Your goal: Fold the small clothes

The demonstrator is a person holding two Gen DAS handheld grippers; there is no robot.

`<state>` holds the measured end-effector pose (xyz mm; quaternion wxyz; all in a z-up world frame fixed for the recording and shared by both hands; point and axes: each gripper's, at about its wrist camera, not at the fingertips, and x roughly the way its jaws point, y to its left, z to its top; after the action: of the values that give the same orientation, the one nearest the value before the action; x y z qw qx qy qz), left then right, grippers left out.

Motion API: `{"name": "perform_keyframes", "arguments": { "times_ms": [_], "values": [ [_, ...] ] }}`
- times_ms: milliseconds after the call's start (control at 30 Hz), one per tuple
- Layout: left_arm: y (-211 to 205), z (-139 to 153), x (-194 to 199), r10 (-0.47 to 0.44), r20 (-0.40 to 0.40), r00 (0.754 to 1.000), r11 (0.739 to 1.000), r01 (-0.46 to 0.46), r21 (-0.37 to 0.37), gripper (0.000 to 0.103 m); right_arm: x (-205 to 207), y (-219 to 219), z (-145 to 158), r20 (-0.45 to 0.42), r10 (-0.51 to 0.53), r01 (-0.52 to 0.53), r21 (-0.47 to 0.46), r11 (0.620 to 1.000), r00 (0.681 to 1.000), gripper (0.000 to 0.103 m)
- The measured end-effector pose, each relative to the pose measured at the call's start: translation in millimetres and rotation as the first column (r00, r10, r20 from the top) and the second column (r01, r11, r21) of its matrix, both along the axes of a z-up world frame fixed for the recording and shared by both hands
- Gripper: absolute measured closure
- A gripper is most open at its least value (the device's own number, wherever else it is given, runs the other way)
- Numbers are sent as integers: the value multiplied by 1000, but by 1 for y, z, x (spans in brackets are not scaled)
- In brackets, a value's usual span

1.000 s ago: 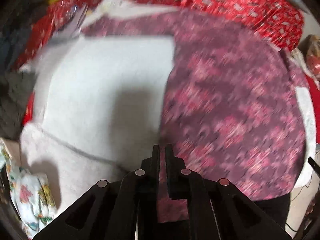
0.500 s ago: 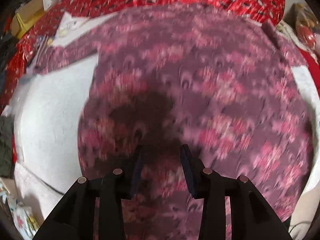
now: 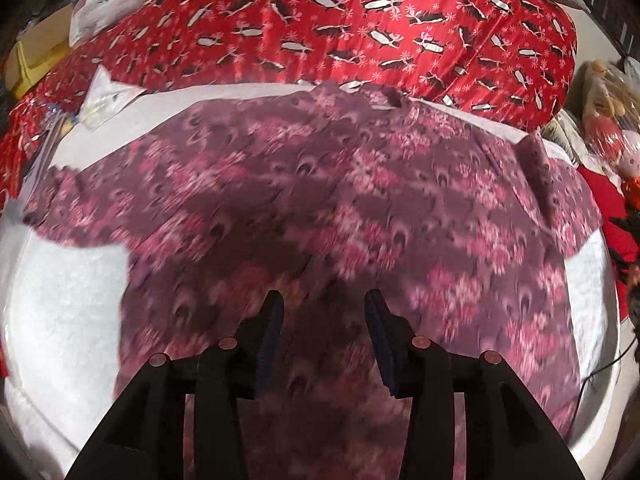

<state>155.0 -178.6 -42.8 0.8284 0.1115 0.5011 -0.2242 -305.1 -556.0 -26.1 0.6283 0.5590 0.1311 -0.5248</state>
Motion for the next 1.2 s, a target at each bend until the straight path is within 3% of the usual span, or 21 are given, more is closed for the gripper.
{"name": "perform_keyframes", "arguments": {
  "times_ms": [233,300,333,367,533,633,767,900,1067,1200],
  "values": [
    [-25,-27,32,-5,-33,999,998,3,-59,61,34,-49,-26,-74,20,-21,-18,1000,997,42],
    [-28,-27,39,2,-32,999,997,-5,-78,61,40,-55,-29,-110,32,-35,-21,999,993,55],
    [-28,-26,44,4,-29,1000,996,-6,-88,61,40,-55,-26,-126,36,-42,-41,998,991,78],
    [-28,-25,47,8,-20,1000,996,-9,-88,61,37,-53,-21,-126,41,-50,-68,996,991,93],
    [-14,-20,71,69,27,997,995,-67,-78,56,24,-38,22,-203,-32,-11,-208,978,979,93],
    [0,-22,84,131,36,991,988,-127,-87,55,23,-29,45,-208,-53,0,-247,969,977,93],
    [13,-33,97,182,-24,983,974,-183,-132,55,63,-5,77,-227,80,-147,-298,943,971,93],
    [21,-47,111,180,-80,980,972,-190,-137,55,120,24,85,-214,230,-287,-294,911,949,93],
    [36,-52,128,190,-115,975,966,-206,-156,55,208,73,66,-201,430,-470,-237,851,880,93],
    [49,-48,137,196,-134,971,958,-219,-186,55,282,115,38,-220,570,-607,-178,775,792,93]
  ]
}}
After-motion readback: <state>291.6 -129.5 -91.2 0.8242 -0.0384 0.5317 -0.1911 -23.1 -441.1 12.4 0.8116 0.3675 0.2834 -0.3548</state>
